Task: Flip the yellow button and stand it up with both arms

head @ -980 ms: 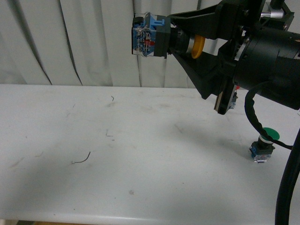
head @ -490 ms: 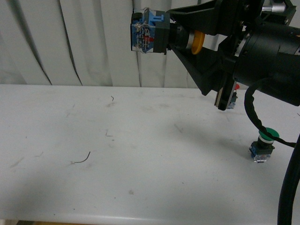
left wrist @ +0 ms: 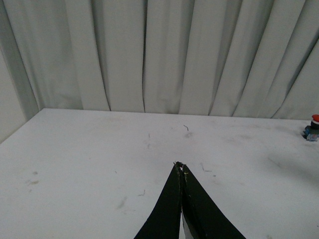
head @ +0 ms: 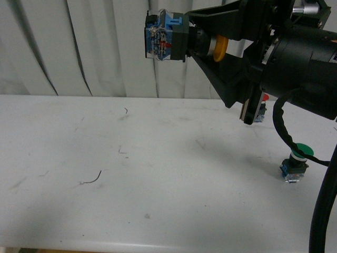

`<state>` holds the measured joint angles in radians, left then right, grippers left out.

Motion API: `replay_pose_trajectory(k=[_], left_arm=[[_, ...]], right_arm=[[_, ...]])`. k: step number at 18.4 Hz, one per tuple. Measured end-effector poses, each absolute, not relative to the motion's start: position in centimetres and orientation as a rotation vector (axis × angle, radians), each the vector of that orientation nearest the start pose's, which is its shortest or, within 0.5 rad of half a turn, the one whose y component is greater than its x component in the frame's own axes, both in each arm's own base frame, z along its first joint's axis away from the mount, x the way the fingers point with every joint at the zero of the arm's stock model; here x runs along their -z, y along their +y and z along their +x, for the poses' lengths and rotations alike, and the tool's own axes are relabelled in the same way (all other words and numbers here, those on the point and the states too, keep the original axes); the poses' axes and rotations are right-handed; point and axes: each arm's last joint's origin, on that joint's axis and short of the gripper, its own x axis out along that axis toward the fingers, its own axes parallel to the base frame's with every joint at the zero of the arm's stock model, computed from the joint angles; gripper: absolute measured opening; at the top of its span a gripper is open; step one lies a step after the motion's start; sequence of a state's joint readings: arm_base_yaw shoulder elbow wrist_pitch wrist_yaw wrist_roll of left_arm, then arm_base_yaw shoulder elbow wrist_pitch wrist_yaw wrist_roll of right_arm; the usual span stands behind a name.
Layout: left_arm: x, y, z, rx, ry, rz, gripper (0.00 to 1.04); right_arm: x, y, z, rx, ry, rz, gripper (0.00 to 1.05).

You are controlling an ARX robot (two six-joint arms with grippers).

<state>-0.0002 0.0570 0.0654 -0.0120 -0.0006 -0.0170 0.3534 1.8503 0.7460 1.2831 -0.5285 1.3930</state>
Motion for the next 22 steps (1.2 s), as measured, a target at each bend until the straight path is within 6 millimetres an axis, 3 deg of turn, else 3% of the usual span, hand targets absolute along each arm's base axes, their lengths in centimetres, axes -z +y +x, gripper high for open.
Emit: replay_pose_trajectory(k=[18,22], left_arm=[[-16.6,0.0,9.8,0.000,0.004,-0.017,0.03],[-16.6,0.0,9.8,0.000,0.002,-0.017,0.39]], right_arm=[[-18.2,13.6,32.0,-0.860,0.457,1.269,0.34],[-18.2,13.6,32.0,-0.860,0.457,1.269,0.34]])
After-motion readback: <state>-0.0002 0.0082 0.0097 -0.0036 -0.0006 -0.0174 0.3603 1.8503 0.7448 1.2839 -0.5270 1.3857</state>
